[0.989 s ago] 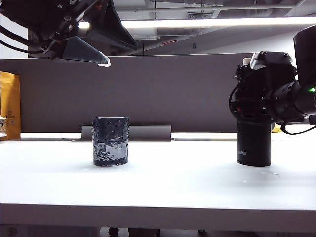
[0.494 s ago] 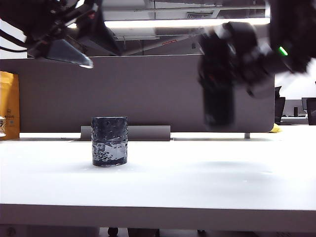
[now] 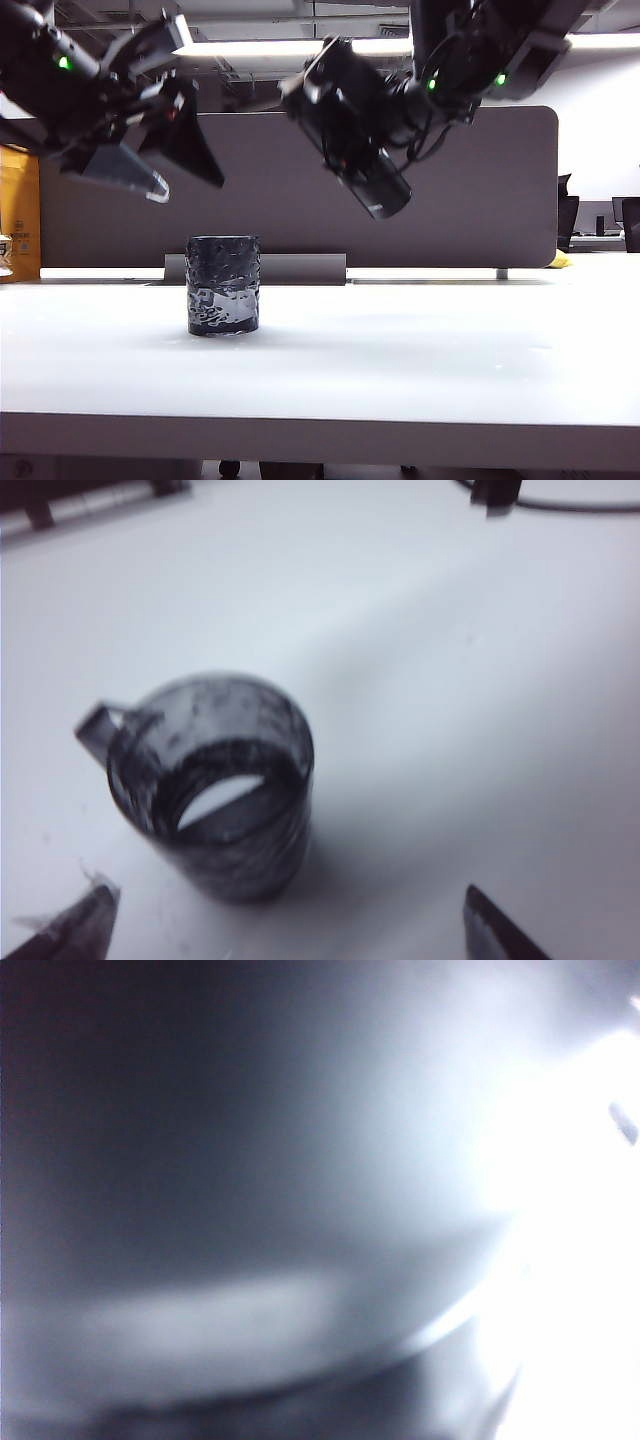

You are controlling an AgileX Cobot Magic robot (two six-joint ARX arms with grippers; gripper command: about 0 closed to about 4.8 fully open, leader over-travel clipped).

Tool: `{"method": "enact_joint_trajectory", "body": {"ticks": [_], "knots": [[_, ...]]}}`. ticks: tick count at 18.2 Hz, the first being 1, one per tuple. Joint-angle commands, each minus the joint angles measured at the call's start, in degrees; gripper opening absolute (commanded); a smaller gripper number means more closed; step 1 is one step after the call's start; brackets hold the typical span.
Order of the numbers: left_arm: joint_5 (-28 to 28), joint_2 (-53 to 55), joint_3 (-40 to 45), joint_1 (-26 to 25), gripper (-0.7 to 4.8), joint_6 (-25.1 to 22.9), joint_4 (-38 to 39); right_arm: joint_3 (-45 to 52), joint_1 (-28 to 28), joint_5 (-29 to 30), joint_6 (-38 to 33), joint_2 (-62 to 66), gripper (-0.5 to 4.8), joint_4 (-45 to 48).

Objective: Pick up the black thermos, pour some water into the cup, then place the black thermos back on the table.

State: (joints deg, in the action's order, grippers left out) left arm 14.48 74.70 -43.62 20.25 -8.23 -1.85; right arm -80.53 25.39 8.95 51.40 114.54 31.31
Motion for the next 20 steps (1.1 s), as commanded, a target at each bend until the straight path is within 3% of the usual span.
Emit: {"method": "enact_joint_trajectory", "body": {"ticks": [1,3,5,15,20], "knots": [[-4.44,-0.28,-0.31,0.00,4.79,-0.44,0.52,-0.94,0.22,2.49,11.08,1.42,0.45,2.47],[-4.85,-0.26,-0.31,0.00,4.79,-2.16,0.52,-0.94,0.66,5.81,14.14,2.45,0.44,2.67],[-5.46,-0.26,-0.33,0.02,4.79,-2.27,0.50,-1.05,1.20,5.40,21.53,3.98,0.44,3.43],[-4.48,-0.26,-0.31,0.04,4.79,0.13,3.67,-1.38,2.29,6.40,34.75,4.59,0.43,6.45],[-4.35,-0.26,-0.31,0.07,4.79,1.22,7.39,-6.51,2.34,5.70,40.61,9.18,0.44,6.71]]}}
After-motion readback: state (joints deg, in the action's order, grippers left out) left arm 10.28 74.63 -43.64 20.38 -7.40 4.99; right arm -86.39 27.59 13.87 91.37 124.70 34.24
